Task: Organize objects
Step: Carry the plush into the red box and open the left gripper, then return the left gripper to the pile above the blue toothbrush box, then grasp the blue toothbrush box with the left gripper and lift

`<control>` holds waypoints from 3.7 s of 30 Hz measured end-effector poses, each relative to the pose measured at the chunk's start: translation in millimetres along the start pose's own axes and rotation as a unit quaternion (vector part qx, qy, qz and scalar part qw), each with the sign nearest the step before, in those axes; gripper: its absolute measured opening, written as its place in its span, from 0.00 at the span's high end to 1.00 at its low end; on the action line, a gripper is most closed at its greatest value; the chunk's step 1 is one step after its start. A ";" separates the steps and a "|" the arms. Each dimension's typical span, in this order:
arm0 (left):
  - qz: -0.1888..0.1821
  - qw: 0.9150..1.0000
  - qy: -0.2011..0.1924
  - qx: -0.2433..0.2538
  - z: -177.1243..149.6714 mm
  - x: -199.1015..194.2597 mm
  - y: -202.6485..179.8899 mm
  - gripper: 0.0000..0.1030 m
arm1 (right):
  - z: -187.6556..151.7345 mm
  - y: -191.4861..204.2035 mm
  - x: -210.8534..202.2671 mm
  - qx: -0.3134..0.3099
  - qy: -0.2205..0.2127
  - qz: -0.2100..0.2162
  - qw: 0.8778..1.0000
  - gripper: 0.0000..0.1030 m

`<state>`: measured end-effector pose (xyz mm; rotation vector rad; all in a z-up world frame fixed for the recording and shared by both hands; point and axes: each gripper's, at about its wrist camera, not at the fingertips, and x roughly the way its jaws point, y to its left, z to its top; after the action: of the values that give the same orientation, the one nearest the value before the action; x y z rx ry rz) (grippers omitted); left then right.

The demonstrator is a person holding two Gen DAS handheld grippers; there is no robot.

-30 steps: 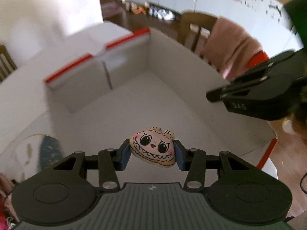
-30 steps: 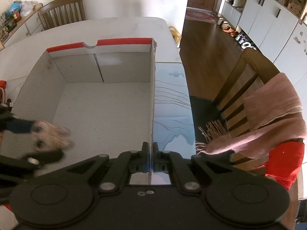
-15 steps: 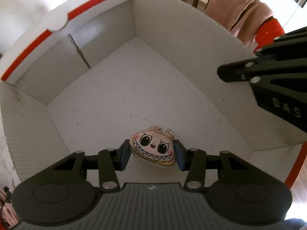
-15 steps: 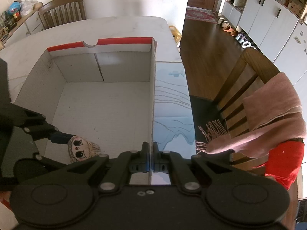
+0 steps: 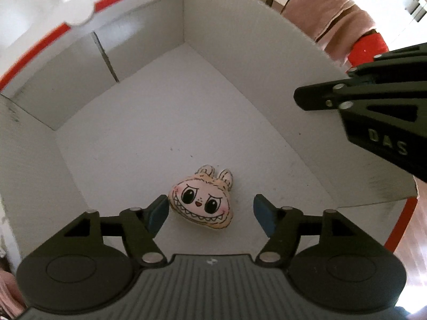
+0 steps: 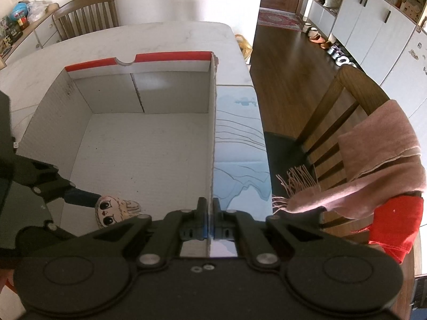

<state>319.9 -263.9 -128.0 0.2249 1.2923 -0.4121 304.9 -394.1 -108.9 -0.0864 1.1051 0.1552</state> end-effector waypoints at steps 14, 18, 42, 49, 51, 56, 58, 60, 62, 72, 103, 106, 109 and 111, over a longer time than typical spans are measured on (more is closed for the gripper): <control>-0.005 0.993 -0.121 -0.016 -29.4 -93.3 24.0 0.33 | 0.5 0.8 0.2 -0.005 0.006 0.000 1.000 0.99; 0.004 0.989 -0.146 -0.038 -28.3 -110.9 29.0 0.33 | 1.7 -0.4 -0.4 -0.004 0.008 0.002 1.000 0.99; 0.133 0.957 -0.143 -0.215 -183.3 -169.2 187.8 0.19 | 5.9 -1.1 2.4 0.004 0.023 0.001 1.000 0.99; 0.135 0.958 -0.115 -0.227 -222.3 -146.0 199.7 0.12 | 6.4 1.5 1.3 0.002 0.024 -0.005 1.000 0.99; 0.136 0.960 -0.115 -0.218 -234.1 -140.1 203.3 0.04 | 6.2 2.4 1.4 0.000 0.025 -0.007 1.000 0.99; 0.131 0.968 -0.095 -0.192 -266.2 -125.7 214.9 0.02 | 6.8 4.1 1.8 -0.002 0.027 -0.012 1.000 0.98; 0.115 0.974 -0.090 -0.172 -277.0 -119.2 217.4 0.00 | 7.2 5.2 2.2 -0.005 0.029 -0.016 0.999 0.98; 0.096 0.981 -0.081 -0.148 -284.7 -112.8 217.5 0.00 | 7.9 6.0 2.6 -0.006 0.031 -0.019 0.999 0.98; 0.086 0.987 -0.072 -0.117 -291.0 -106.7 213.8 0.00 | 8.2 7.0 2.7 -0.007 0.032 -0.020 0.999 0.97; 0.085 0.994 -0.028 -0.060 -300.2 -77.1 214.6 0.00 | 9.5 11.5 3.9 -0.011 0.036 -0.035 0.999 0.96; 0.070 0.990 -0.065 -0.099 -297.1 -119.3 203.1 0.46 | 9.7 11.4 3.4 -0.014 0.033 -0.043 0.998 0.96; 0.072 0.989 -0.079 -0.106 -290.1 -126.3 196.4 0.47 | 9.1 10.8 3.1 -0.012 0.032 -0.041 0.999 0.96; 0.076 0.986 -0.098 -0.115 -280.5 -136.2 190.2 0.47 | 6.1 12.9 3.0 -0.012 0.031 -0.038 0.999 0.96; 0.078 0.984 -0.110 -0.112 -269.6 -141.4 182.1 0.48 | 5.0 13.8 3.5 -0.013 0.030 -0.037 0.999 0.96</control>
<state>127.5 29.6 -76.1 0.0864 1.0844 -0.1505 308.5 -379.6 -109.7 -0.1557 1.1580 0.1002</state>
